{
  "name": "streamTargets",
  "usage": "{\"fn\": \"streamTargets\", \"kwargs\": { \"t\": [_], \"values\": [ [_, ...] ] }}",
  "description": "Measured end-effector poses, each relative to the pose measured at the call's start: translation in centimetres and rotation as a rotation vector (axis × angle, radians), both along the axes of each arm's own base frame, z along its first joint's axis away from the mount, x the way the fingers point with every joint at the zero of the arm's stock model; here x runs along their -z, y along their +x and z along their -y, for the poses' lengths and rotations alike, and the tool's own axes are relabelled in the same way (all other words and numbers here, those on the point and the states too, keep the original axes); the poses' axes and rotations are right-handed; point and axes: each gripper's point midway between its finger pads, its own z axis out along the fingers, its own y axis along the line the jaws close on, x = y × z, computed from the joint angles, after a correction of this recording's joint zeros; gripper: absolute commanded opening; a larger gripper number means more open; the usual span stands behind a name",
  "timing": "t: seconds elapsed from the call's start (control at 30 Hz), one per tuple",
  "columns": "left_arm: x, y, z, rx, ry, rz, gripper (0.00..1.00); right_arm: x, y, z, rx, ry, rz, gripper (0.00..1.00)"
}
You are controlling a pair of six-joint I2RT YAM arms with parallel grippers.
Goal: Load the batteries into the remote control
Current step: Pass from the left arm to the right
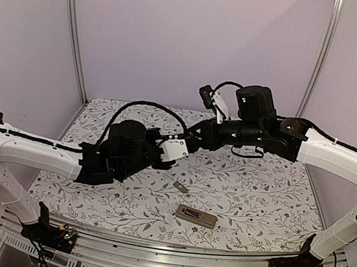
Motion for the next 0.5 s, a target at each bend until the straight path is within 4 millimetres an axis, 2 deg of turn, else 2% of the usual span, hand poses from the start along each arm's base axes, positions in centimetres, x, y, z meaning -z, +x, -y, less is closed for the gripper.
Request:
{"fn": "streamTargets", "kwargs": {
  "t": [0.23, 0.4, 0.5],
  "values": [
    [0.02, -0.31, 0.4, 0.029, -0.003, -0.005, 0.0, 0.31, 0.04, 0.11, 0.003, -0.009, -0.008, 0.24],
    [0.02, -0.36, 0.46, 0.033, -0.004, -0.005, 0.0, 0.58, -0.01, 0.23, 0.007, -0.016, -0.022, 0.31],
    [0.01, -0.36, 0.47, 0.034, -0.004, -0.005, 0.0, 0.89, -0.07, 0.38, 0.009, -0.026, -0.033, 0.26]
  ]
}}
